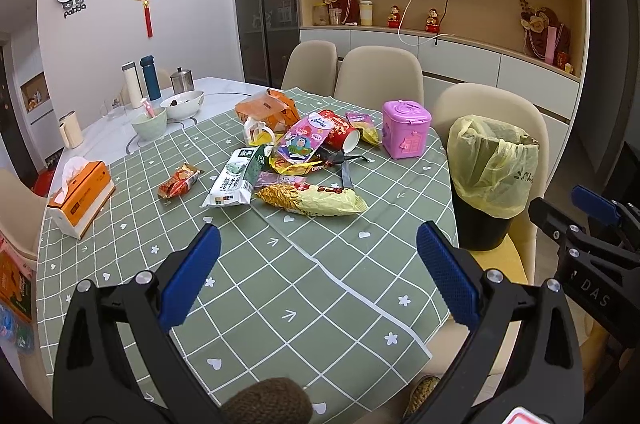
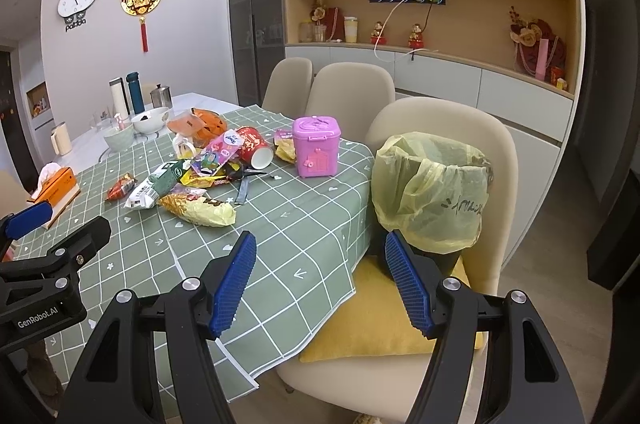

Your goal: Collect trash

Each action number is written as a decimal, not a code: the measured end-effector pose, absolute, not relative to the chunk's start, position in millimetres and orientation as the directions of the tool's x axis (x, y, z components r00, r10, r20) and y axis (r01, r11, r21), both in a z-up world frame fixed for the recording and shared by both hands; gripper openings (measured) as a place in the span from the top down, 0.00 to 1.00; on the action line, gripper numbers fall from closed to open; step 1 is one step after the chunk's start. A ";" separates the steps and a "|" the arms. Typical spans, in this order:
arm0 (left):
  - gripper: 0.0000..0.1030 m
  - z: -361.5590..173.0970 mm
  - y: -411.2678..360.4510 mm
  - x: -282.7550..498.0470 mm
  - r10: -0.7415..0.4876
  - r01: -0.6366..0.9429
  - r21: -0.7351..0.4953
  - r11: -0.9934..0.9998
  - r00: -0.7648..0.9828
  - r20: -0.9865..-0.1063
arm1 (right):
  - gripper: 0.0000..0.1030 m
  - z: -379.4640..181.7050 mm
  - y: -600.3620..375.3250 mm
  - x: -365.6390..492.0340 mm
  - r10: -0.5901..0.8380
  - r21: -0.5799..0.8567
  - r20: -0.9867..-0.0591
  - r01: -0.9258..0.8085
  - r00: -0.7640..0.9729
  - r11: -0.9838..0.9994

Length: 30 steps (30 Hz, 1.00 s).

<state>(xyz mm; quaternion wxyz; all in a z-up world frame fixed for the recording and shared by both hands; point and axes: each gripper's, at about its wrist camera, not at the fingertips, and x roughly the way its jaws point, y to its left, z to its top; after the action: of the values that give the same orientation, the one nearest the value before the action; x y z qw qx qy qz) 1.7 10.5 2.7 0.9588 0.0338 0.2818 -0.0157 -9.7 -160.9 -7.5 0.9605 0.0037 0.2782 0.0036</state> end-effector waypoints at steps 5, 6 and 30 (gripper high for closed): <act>0.09 2.5 9.1 2.0 -0.011 0.052 0.060 0.997 0.842 -0.540 | 0.38 -6.9 -161.5 -9.9 0.011 0.012 -0.534 -0.005 0.845 1.000; 0.09 2.3 8.7 2.2 -0.012 0.053 0.061 0.997 0.841 -0.540 | 0.38 -6.8 -161.3 -9.9 0.011 0.012 -0.534 -0.006 0.846 1.000; 0.09 -0.1 8.2 1.4 -0.007 0.050 0.064 0.997 0.841 -0.541 | 0.38 -11.5 -162.2 -9.0 0.019 0.025 -0.540 -0.007 0.842 1.000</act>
<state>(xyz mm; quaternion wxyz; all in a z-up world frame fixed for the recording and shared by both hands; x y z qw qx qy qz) 1.4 8.2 -0.1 0.9587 0.0380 0.2816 -0.0150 -9.0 -162.2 -11.5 0.9595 0.0109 0.2814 0.0068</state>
